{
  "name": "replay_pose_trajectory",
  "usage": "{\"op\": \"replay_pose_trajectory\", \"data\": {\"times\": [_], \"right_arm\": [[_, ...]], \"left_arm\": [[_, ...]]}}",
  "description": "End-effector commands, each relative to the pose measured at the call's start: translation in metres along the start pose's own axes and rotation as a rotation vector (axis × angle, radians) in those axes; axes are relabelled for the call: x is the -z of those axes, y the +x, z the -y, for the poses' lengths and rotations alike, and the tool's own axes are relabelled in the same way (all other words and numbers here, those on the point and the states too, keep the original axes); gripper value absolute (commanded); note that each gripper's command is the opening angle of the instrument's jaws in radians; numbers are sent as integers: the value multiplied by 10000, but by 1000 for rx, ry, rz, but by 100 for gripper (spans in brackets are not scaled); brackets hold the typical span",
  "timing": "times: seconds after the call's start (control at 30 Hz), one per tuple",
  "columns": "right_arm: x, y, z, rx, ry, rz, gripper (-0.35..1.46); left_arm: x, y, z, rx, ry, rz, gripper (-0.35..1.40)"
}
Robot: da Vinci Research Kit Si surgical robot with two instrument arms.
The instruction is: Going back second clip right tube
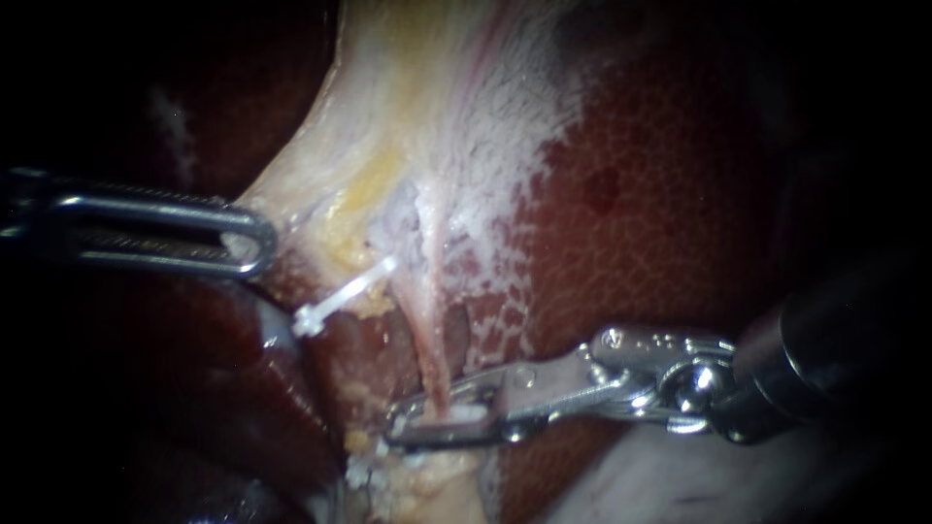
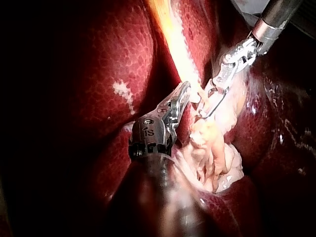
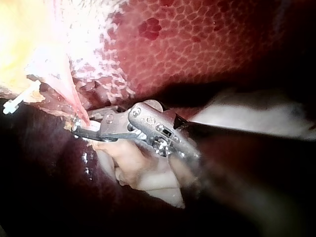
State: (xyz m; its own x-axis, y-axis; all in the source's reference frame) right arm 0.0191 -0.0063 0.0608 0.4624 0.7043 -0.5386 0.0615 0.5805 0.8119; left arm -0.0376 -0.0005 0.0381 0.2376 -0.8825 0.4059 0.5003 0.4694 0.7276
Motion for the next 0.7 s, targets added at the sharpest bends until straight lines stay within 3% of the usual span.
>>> {"op": "replay_pose_trajectory", "data": {"times": [0.03,0.4,0.43,0.57,0.7], "right_arm": [[0,0,0,0,0,0,-35],[0,0,0,0,-1,3,-35],[-1,0,0,0,0,0,-31],[-3,1,-1,17,10,-21,19],[-6,3,-1,105,4,-35,41]], "left_arm": [[0,0,0,0,-1,0,-35],[-1,1,-3,-1,0,0,-35],[-1,1,-3,-1,0,0,-35],[0,1,-5,-1,0,0,-35],[0,1,-5,-1,0,0,-35]]}}
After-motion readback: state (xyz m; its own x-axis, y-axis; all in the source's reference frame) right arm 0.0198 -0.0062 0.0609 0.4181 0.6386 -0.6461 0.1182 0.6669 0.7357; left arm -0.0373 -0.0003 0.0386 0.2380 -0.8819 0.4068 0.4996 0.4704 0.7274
